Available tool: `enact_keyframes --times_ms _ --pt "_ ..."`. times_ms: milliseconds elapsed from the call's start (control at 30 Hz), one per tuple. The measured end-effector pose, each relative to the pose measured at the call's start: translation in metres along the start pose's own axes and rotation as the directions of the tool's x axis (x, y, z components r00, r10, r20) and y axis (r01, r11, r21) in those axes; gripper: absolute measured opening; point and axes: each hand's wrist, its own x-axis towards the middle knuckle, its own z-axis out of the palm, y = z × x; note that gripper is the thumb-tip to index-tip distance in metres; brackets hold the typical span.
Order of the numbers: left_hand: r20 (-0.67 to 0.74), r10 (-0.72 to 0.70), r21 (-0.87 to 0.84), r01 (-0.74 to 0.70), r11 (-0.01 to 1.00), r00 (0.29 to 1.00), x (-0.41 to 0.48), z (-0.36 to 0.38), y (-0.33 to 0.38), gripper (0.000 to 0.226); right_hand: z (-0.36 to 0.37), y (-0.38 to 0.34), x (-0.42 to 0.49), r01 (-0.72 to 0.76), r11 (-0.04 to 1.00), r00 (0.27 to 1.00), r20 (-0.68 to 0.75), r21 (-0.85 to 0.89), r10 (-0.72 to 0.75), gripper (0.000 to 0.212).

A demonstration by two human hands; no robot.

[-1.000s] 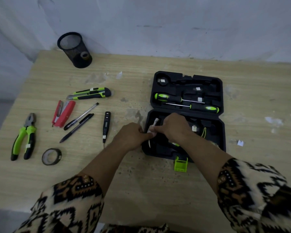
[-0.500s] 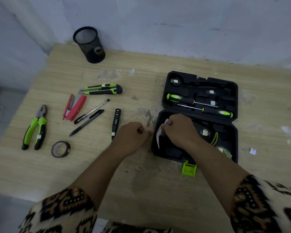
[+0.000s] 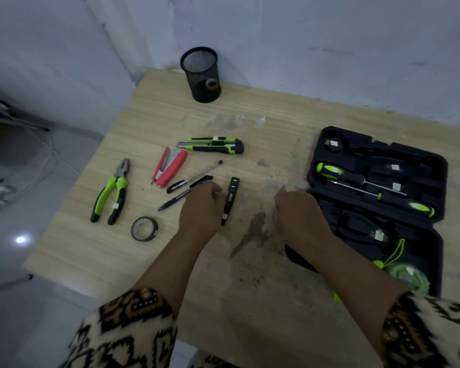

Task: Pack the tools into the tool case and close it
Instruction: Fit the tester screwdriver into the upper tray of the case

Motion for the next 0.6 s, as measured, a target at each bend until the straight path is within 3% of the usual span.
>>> enact_keyframes --times_ms 100,200,267,367,467,533,600 --pt "0.120 -0.031 0.064 0.024 0.998 0.992 0.011 0.002 0.009 0.027 -0.003 0.002 0.000 -0.008 1.000 0.999 0.032 -0.023 0.008 0.020" --pt "0.227 -0.087 0.178 0.047 0.983 0.970 0.025 -0.002 0.020 0.033 -0.004 0.002 -0.004 -0.014 0.997 1.000 0.006 0.070 0.014 0.012" --pt "0.283 -0.108 0.137 0.071 0.988 0.953 0.028 -0.007 0.026 0.035 -0.005 0.004 -0.006 -0.066 0.983 0.998 0.009 0.172 0.065 0.020" --pt "0.337 -0.127 -0.189 0.200 0.961 0.933 0.022 -0.012 0.033 0.033 -0.018 0.006 -0.008 -0.179 0.882 0.982 0.030 0.436 0.185 0.018" --pt "0.404 -0.106 -0.478 0.309 0.823 0.908 0.009 -0.016 0.051 0.021 -0.034 0.007 -0.013 -0.231 0.803 0.970 0.066 0.549 0.234 0.022" --pt "0.435 -0.066 -0.536 0.317 0.783 0.898 0.002 -0.013 0.066 0.021 -0.040 0.008 -0.018 -0.287 0.669 0.953 0.132 0.686 0.273 0.026" --pt "0.443 -0.018 -0.555 0.290 0.780 0.896 -0.003 -0.007 0.081 0.021 -0.045 0.009 -0.025 -0.356 0.428 0.925 0.248 0.831 0.289 0.027"
